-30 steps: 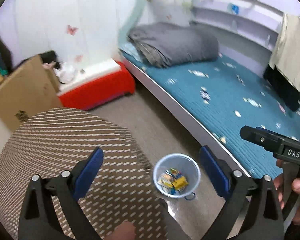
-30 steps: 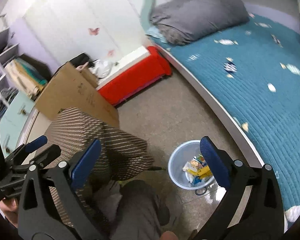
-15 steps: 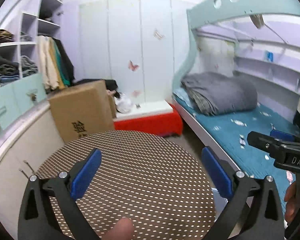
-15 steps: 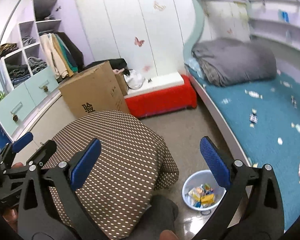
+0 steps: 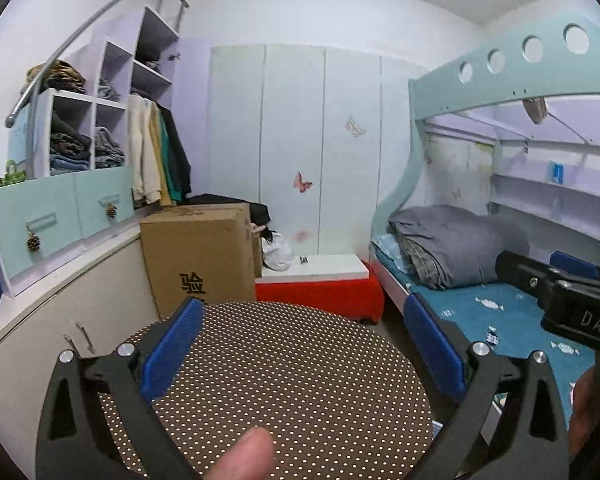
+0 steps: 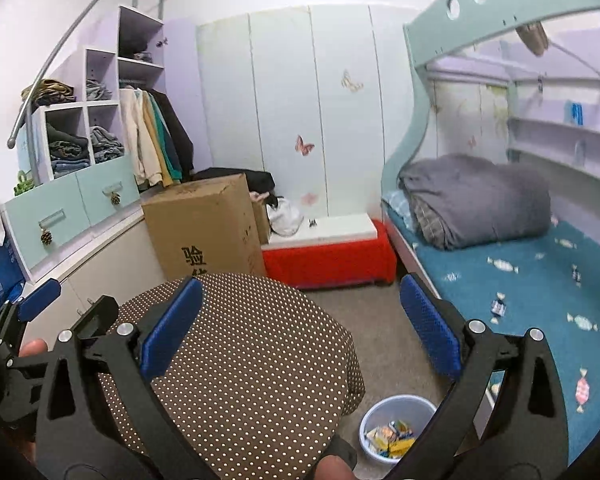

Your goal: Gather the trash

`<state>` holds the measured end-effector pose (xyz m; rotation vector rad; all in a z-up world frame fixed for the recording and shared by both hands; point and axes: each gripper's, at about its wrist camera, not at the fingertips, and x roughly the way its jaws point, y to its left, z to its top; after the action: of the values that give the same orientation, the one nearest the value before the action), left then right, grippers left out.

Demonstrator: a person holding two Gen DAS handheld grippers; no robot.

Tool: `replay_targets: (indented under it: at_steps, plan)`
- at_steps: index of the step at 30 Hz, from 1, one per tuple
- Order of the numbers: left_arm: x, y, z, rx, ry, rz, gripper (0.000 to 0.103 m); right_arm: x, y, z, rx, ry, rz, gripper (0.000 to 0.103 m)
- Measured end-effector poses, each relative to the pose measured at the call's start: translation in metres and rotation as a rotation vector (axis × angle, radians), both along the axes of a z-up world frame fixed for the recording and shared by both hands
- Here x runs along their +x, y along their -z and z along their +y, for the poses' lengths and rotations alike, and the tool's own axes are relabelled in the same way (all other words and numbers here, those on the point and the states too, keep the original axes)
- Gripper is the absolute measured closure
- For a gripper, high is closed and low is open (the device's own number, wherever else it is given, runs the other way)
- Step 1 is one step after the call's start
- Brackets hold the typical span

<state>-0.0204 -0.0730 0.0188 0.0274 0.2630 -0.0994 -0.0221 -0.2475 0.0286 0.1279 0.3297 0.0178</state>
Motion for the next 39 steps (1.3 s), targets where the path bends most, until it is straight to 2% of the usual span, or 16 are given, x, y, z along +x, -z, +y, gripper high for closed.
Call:
replay_targets:
  at_steps: [7,14,29,39]
  plan:
    - [-0.013,-0.008,0.016,-0.038,-0.032,-0.016,0.005,-0.014,-0.008,0.010,-0.029,-0.016,-0.041,0.006]
    - [-0.028,-0.013,0.024,-0.087,-0.010,-0.038,0.004,-0.022,-0.009,0.017,-0.036,-0.021,-0.052,0.006]
    - [-0.033,-0.009,0.022,-0.065,-0.040,-0.061,0.004,-0.023,-0.007,0.016,-0.040,-0.024,-0.052,0.006]
    - [-0.017,-0.004,0.020,-0.040,-0.056,-0.016,0.004,-0.014,-0.004,0.016,-0.034,-0.026,-0.041,0.006]
